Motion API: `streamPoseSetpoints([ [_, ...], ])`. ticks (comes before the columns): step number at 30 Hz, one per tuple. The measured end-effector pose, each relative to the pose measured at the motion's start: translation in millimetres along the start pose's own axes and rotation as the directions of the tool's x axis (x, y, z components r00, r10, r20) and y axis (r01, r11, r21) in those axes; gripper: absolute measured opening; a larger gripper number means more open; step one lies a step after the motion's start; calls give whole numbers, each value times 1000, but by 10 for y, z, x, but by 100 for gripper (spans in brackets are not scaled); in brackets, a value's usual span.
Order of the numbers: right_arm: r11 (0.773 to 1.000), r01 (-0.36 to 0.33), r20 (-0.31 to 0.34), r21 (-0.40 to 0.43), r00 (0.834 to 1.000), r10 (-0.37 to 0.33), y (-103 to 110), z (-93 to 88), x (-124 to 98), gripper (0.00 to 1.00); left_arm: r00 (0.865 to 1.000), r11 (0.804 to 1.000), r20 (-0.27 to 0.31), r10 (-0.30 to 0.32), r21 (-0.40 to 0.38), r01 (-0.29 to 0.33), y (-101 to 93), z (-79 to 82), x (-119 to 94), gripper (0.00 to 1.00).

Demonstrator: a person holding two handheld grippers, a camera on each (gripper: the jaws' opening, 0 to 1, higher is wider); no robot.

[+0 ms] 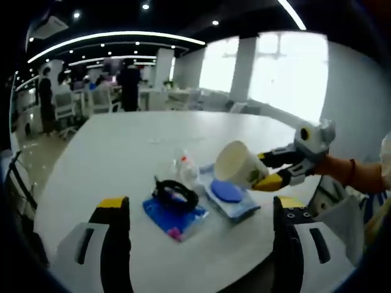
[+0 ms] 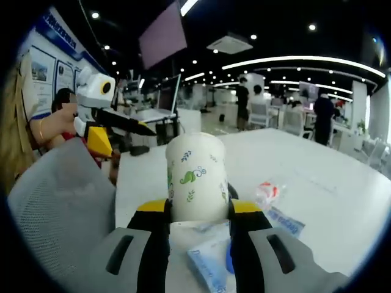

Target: Arrange the tabletop items into an orderly group along one side of the table until the central work area is clear of visible clutter.

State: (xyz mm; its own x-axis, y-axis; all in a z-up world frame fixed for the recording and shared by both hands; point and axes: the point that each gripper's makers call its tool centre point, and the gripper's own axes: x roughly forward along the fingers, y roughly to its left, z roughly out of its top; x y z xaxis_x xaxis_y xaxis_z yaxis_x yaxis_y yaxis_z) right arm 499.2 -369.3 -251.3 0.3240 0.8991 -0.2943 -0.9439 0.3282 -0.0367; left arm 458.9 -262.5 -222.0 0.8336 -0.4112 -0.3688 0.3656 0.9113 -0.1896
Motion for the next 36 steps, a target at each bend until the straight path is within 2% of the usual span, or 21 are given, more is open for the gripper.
streamPoseSetpoints([
  [8,1000,-14,89,24,996,12,141,220,-21,37,997,997,63,-54,-59,57,-177,130,19,90],
  [10,999,-25,123,44,992,20,183,298,-29,37,994,993,79,-80,-81,86,-248,157,32,88],
  [15,999,-32,159,42,987,25,261,415,-31,37,985,981,99,-138,-125,150,-400,196,60,84],
  [20,999,-50,171,22,984,45,372,470,6,37,971,963,121,-207,-148,224,-547,244,77,70],
  [23,998,-57,192,40,980,48,411,509,19,37,966,958,133,-220,-158,240,-588,265,87,69],
  [27,997,-59,217,57,975,45,458,547,25,37,960,951,134,-246,-156,265,-642,266,81,58],
  [31,996,-70,215,55,975,56,506,546,36,37,955,945,144,-260,-164,282,-675,283,72,57],
  [36,995,-84,233,51,970,70,565,600,24,37,954,945,161,-251,-172,278,-664,308,55,52],
])
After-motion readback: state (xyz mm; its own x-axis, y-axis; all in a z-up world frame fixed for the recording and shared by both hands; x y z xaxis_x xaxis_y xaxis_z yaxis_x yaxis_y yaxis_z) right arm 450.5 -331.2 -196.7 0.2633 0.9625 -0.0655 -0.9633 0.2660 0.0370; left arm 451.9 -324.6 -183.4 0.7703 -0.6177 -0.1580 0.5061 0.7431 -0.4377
